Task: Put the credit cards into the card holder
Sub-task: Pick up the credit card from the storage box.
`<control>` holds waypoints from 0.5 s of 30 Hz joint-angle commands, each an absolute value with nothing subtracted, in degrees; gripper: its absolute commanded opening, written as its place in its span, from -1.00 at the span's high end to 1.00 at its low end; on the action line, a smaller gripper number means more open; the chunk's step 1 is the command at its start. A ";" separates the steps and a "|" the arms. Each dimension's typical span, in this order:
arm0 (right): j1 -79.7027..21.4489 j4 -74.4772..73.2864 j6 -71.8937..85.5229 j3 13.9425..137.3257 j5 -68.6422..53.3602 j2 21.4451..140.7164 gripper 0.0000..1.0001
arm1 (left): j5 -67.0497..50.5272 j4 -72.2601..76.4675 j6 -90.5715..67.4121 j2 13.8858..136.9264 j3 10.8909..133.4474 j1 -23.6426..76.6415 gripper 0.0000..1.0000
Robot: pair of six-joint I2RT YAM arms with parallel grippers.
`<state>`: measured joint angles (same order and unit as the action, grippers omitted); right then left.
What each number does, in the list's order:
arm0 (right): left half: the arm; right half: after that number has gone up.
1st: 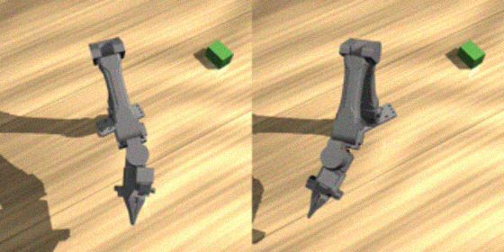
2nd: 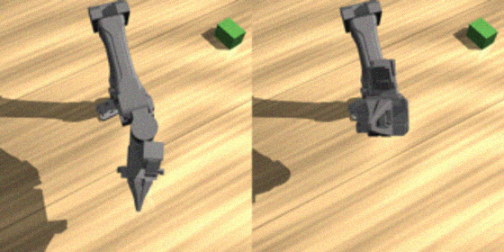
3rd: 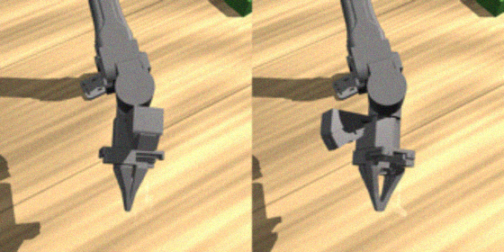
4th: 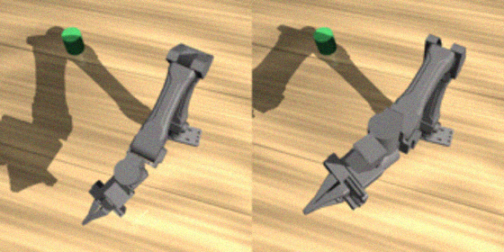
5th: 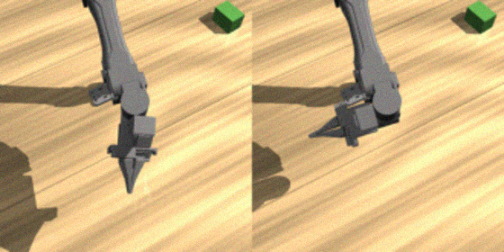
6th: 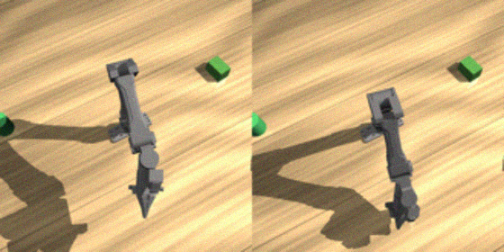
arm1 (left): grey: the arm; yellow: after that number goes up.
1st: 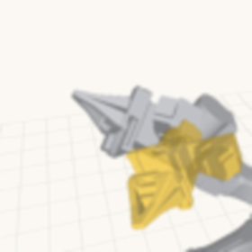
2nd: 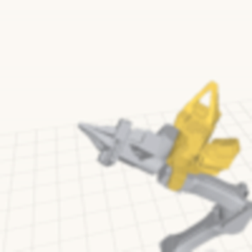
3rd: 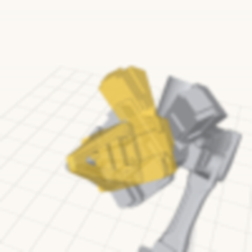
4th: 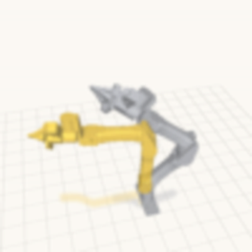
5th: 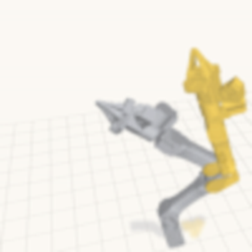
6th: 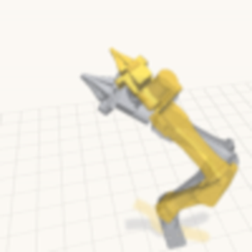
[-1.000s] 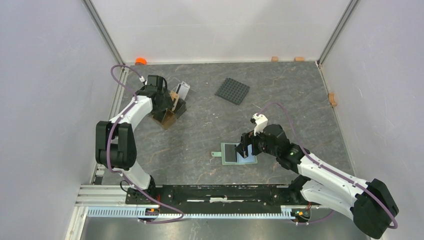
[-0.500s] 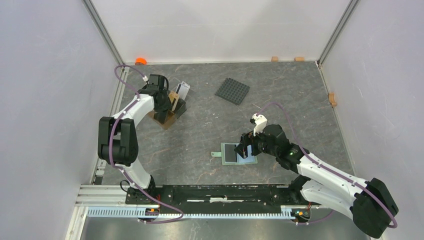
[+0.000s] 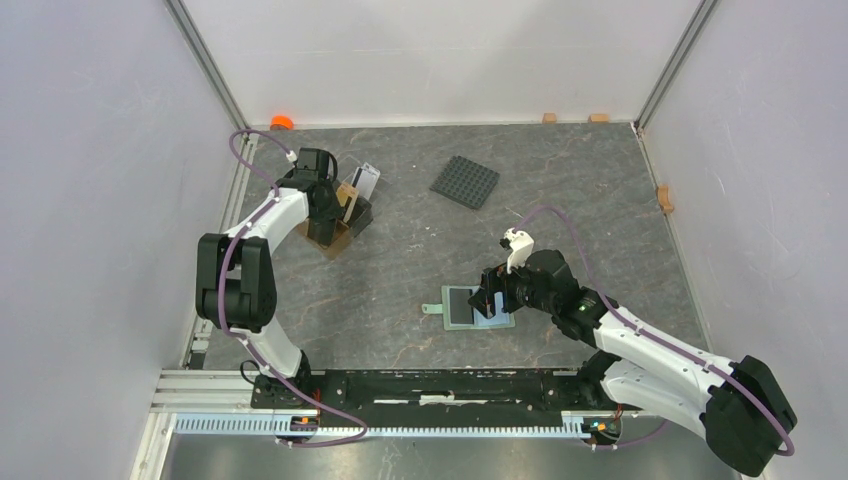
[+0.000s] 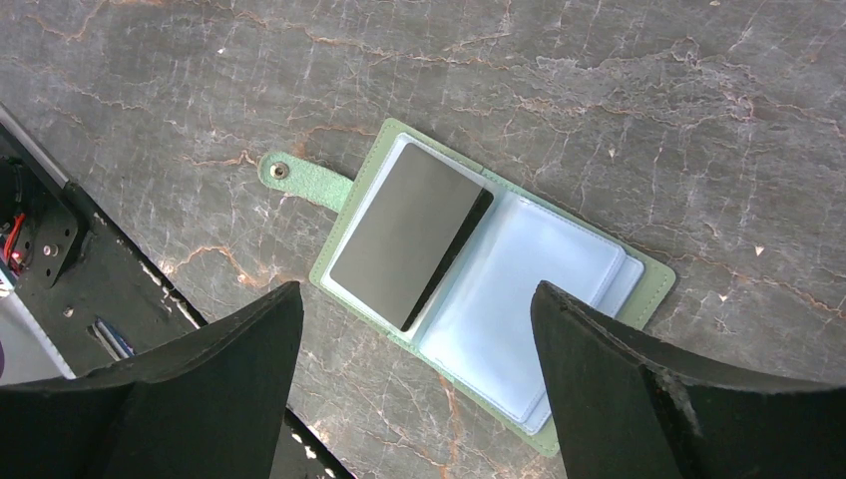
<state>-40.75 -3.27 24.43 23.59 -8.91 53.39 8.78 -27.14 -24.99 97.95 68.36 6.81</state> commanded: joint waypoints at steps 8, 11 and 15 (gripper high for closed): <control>-40.58 -0.53 25.32 23.25 -9.39 53.22 -0.76 | 9.79 -28.55 -22.86 95.77 69.61 6.68 0.62; -40.57 -0.44 25.55 23.09 -9.46 53.21 -0.76 | 10.57 -29.55 -22.04 94.90 69.46 6.68 0.70; -40.61 -0.44 25.86 22.65 -9.77 53.16 -0.76 | 12.18 -30.54 -21.03 93.29 68.91 6.69 0.81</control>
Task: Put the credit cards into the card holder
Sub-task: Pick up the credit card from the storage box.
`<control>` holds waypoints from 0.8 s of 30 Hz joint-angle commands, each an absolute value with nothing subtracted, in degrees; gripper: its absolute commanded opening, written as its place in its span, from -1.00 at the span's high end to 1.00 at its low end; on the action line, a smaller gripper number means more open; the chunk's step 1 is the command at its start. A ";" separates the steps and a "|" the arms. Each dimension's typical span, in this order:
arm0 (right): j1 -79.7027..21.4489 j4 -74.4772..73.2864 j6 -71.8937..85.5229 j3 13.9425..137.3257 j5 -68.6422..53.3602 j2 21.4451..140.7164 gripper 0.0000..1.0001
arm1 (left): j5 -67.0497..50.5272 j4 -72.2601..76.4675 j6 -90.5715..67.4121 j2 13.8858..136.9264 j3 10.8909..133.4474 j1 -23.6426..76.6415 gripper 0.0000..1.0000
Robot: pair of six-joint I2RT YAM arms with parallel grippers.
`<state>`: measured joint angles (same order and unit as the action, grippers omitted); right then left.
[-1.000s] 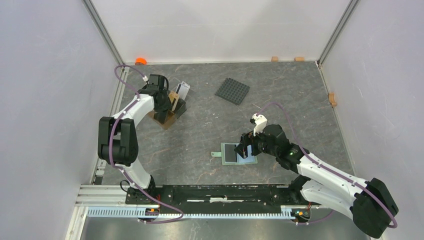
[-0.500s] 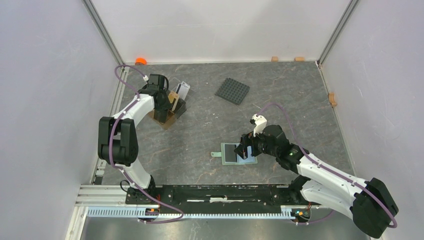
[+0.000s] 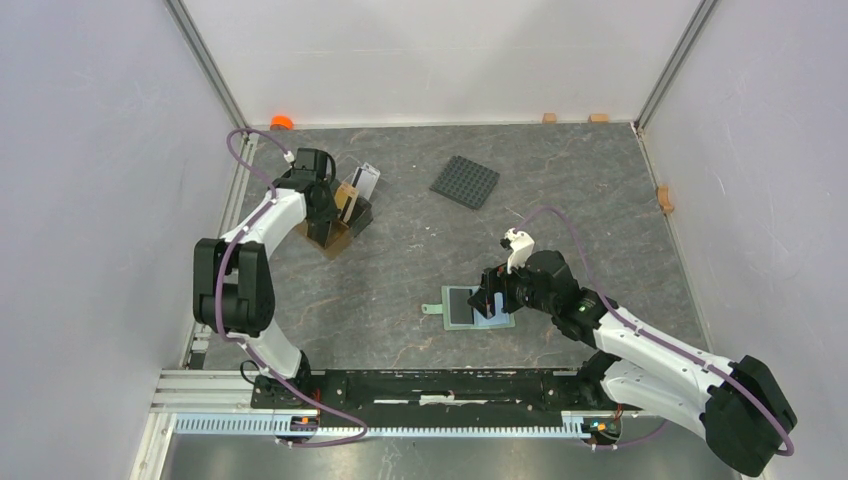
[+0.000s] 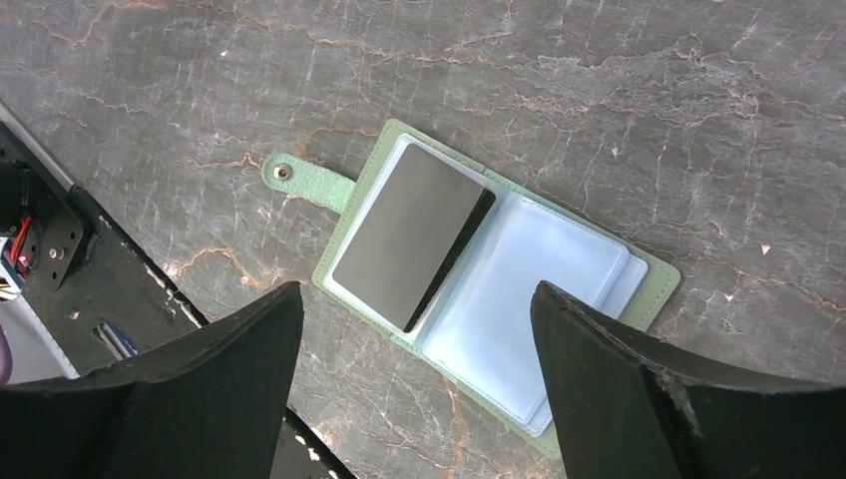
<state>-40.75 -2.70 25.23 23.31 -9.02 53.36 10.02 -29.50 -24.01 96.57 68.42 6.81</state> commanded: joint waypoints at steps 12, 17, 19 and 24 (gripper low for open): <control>-40.58 -0.44 26.36 22.24 -10.36 52.98 -0.76 | 13.62 -36.05 -17.12 93.88 71.74 6.68 0.96; -40.61 -0.44 26.67 22.36 -10.73 52.59 -0.76 | 15.79 -37.54 -14.86 91.42 71.89 6.68 0.95; -40.62 -0.44 26.73 22.49 -10.82 52.43 -0.76 | 17.33 -38.30 -13.81 90.53 71.83 6.68 0.96; -40.59 1.07 26.98 22.42 -10.89 52.64 -0.76 | 21.36 -39.70 -11.84 88.95 71.33 6.72 0.96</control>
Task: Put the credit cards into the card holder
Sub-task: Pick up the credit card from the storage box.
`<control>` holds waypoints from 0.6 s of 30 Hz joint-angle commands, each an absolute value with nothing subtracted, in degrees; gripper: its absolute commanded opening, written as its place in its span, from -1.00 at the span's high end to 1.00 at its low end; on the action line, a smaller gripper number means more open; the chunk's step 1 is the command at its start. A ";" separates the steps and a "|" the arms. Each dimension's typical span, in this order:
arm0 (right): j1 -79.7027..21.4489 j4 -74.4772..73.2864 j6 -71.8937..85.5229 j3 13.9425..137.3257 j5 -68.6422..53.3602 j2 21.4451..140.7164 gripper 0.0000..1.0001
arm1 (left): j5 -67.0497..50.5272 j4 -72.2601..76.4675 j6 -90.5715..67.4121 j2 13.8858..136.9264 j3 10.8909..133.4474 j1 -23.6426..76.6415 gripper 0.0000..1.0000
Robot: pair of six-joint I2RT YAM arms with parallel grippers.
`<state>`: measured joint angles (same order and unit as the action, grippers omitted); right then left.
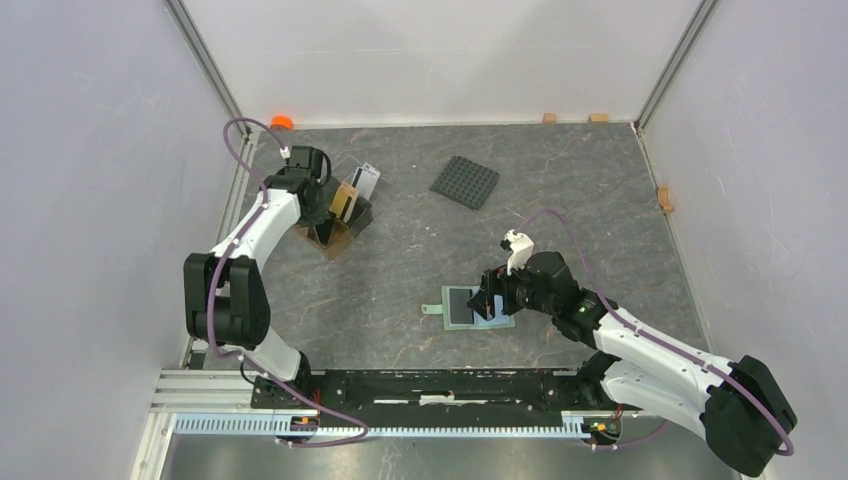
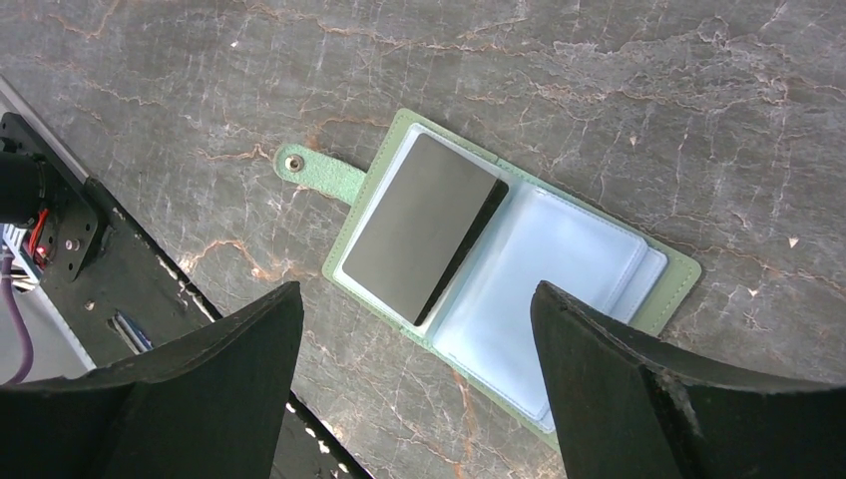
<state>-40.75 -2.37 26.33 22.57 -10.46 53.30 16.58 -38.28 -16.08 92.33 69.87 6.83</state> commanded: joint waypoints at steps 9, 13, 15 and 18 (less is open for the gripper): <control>-40.61 1.93 27.51 21.99 -11.71 53.05 -0.76 | 23.12 -37.81 -9.81 83.63 69.30 6.59 0.96; -40.58 1.76 27.51 22.17 -11.73 52.89 -0.76 | 23.33 -36.78 -8.65 81.11 67.80 6.50 0.96; -40.59 1.71 27.50 22.24 -11.75 52.89 -0.76 | 23.77 -37.17 -8.20 80.59 67.72 6.36 0.96; -40.60 1.46 27.44 22.39 -11.78 52.84 -0.76 | 24.09 -36.99 -7.87 78.86 67.54 6.29 0.96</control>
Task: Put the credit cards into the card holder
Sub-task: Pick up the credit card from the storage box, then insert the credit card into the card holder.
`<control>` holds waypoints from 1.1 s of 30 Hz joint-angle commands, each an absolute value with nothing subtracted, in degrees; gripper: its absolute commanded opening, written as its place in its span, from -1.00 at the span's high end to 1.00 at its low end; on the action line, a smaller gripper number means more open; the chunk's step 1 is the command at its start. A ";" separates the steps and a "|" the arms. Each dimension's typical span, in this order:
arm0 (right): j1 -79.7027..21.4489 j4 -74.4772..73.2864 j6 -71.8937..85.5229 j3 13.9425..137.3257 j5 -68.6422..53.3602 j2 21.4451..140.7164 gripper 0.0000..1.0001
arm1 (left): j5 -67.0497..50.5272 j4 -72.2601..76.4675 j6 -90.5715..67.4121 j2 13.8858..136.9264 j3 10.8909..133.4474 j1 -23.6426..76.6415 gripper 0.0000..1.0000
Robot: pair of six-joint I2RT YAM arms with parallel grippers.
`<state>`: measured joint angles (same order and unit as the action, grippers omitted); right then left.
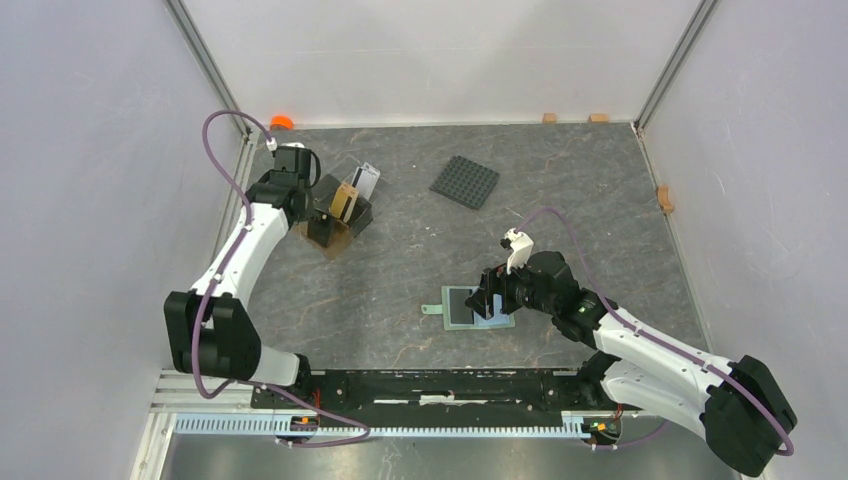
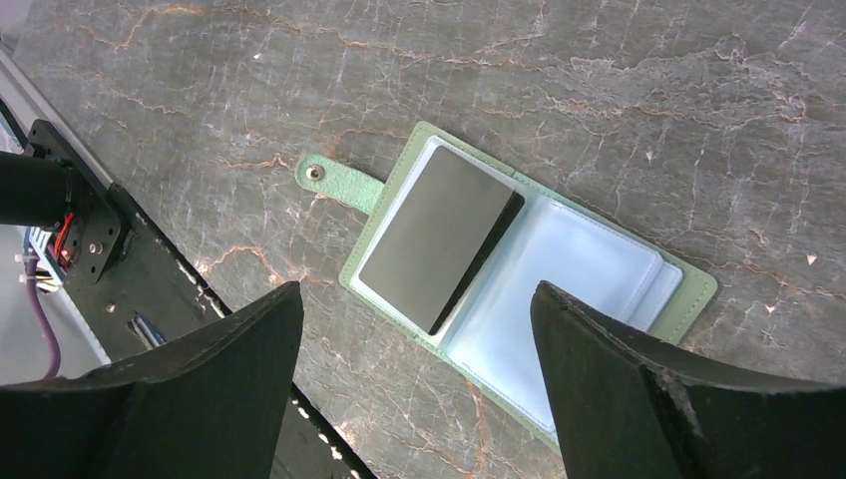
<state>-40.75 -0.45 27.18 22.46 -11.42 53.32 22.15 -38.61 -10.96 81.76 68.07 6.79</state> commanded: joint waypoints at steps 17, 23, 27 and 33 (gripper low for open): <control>-37.75 -6.96 14.45 32.04 -16.81 43.93 -0.88 | -21.83 -26.22 -1.88 69.26 63.52 19.59 0.96; -34.36 -5.64 13.62 34.41 -29.24 39.42 -0.90 | -40.25 -25.75 -2.32 70.91 63.69 29.29 0.95; -33.51 -4.99 14.41 35.48 -34.55 39.79 -0.90 | -49.15 -25.75 -3.31 72.36 64.20 34.58 0.96; -33.22 -2.89 17.28 35.12 -39.69 42.00 -0.78 | -55.48 -24.92 -3.91 72.83 63.87 39.42 0.96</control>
